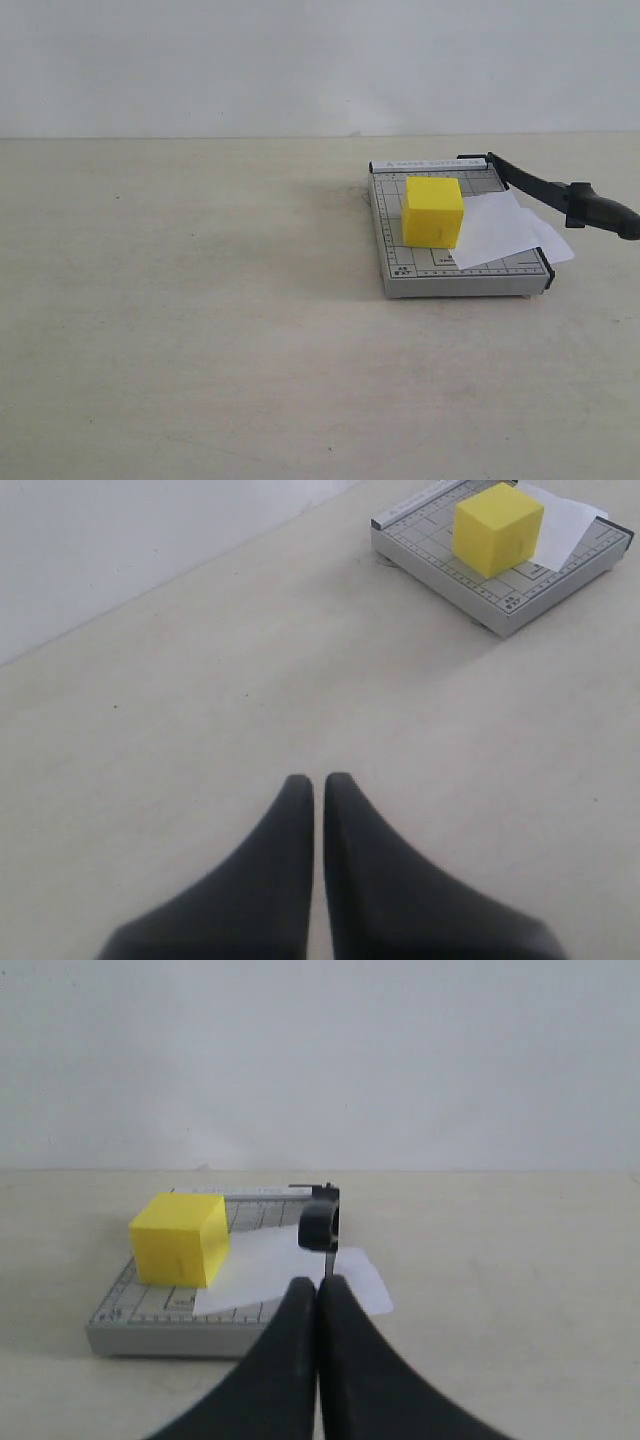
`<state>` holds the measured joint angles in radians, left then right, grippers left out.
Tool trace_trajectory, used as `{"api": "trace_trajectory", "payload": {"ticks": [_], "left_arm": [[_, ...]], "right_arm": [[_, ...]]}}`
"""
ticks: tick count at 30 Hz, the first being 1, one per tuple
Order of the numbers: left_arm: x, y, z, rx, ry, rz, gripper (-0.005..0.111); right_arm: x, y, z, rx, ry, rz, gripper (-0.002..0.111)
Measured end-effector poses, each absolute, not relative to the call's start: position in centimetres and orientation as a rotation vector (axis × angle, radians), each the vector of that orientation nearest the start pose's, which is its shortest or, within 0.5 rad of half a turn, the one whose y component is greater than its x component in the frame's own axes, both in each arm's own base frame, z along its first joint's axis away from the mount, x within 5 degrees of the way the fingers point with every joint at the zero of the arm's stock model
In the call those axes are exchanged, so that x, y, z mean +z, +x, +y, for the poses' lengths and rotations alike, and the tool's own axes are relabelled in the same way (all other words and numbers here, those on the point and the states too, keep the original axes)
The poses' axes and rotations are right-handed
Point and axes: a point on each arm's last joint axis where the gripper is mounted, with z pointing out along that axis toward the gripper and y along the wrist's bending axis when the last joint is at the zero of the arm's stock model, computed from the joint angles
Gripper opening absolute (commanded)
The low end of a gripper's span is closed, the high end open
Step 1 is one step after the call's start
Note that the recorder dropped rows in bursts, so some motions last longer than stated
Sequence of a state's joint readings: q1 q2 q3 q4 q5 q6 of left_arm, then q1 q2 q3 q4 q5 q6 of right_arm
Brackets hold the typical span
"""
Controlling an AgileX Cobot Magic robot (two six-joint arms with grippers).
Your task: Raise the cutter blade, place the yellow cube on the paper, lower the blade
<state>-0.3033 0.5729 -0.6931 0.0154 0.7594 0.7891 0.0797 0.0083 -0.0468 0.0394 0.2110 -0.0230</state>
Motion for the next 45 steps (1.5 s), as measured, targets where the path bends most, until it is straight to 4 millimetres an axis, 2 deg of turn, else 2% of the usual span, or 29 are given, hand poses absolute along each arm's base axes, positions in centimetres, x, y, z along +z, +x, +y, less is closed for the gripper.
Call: {"api": "trace_trajectory", "payload": {"ticks": [4,32,35,38,45], "left_arm": [[33.4,9.8,-3.0,0.305,1.114,1.821,0.004],[33.3,9.8,-3.0,0.305,1.114,1.822,0.004],[32.4,10.0,-3.0,0.309,1.115,1.819,0.004],[30.6,9.7,-2.9,0.317,1.106,1.799,0.004],[27.2,6.1,-1.8,0.339,1.045,1.700,0.004]], "right_arm": [[19.5,5.6,0.5,0.058,-0.076,1.704,0.000],[19.5,5.6,0.5,0.049,-0.082,1.700,0.000],[19.5,5.6,0.5,0.049,-0.082,1.700,0.000],[19.5,5.6,0.5,0.049,-0.082,1.700,0.000],[19.5,5.6,0.5,0.049,-0.082,1.700,0.000]]}}
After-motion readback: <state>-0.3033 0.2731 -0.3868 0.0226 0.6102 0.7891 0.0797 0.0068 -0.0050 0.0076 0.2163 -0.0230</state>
